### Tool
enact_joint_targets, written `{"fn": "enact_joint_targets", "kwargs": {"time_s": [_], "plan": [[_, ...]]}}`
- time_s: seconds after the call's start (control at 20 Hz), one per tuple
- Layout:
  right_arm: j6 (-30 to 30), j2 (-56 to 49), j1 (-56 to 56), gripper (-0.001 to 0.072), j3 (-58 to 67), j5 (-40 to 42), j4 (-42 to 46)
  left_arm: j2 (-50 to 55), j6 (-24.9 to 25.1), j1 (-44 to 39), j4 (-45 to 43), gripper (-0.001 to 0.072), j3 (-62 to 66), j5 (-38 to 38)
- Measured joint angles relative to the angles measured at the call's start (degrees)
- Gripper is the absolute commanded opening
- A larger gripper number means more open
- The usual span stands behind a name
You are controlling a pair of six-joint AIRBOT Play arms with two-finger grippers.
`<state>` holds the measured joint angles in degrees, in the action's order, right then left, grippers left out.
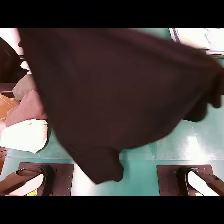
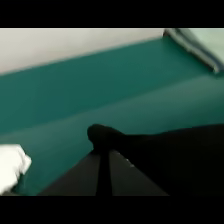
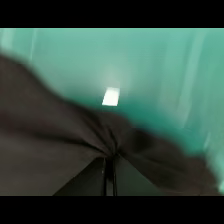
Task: Fold the shirts.
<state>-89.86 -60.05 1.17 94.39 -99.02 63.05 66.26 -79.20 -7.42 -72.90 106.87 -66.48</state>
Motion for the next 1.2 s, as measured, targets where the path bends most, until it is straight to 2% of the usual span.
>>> {"fn": "enact_joint_targets", "kwargs": {"time_s": [0.15,0.35,0.4,0.45,0.5,0.55,0.6,0.75,0.95,1.05,1.2], "plan": [[-0.04,-7.54,-5.11,0.0017,-9.66,4.66,2.27,11.76,-0.76,0.00,-0.22,0.0024,-5.29,-0.79],[1.16,-17.70,-7.48,0.0017,-14.84,14.91,3.48,24.98,-1.18,0.00,-0.42,0.0029,-8.11,4.26],[1.38,-20.26,-7.72,0.0017,-14.40,16.72,3.56,26.97,-1.25,0.00,-0.42,0.0202,-8.44,6.40],[1.51,-22.36,-7.82,0.0018,-13.42,18.05,3.69,28.35,-1.27,0.00,-0.48,0.0426,-8.55,8.17],[1.57,-24.28,-7.93,0.0050,-12.09,19.12,3.80,29.35,-1.31,0.07,-0.52,0.0429,-8.46,10.19],[1.64,-26.25,-8.02,0.0309,-10.34,19.91,3.82,30.14,-1.33,0.24,-0.52,0.0430,-8.17,11.32],[1.70,-27.91,-8.09,0.0462,-8.37,20.46,3.82,30.64,-1.36,0.50,-0.52,0.0430,-7.78,11.89],[2.03,-31.30,-8.15,0.0458,-2.69,20.57,3.93,31.19,-1.77,2.60,-0.26,0.0430,-5.14,9.44],[4.66,-29.31,-8.17,0.0458,-1.62,18.75,4.11,28.09,-2.78,8.02,1.20,0.0430,-5.27,-1.92],[5.73,-25.79,-8.07,0.0458,-4.94,18.62,4.09,23.58,-2.95,9.68,2.23,0.0430,-11.32,-5.25],[6.60,-19.37,-6.58,0.0458,-11.37,18.69,4.07,13.62,-3.13,9.84,3.15,0.0430,-27.82,-6.32]]}}
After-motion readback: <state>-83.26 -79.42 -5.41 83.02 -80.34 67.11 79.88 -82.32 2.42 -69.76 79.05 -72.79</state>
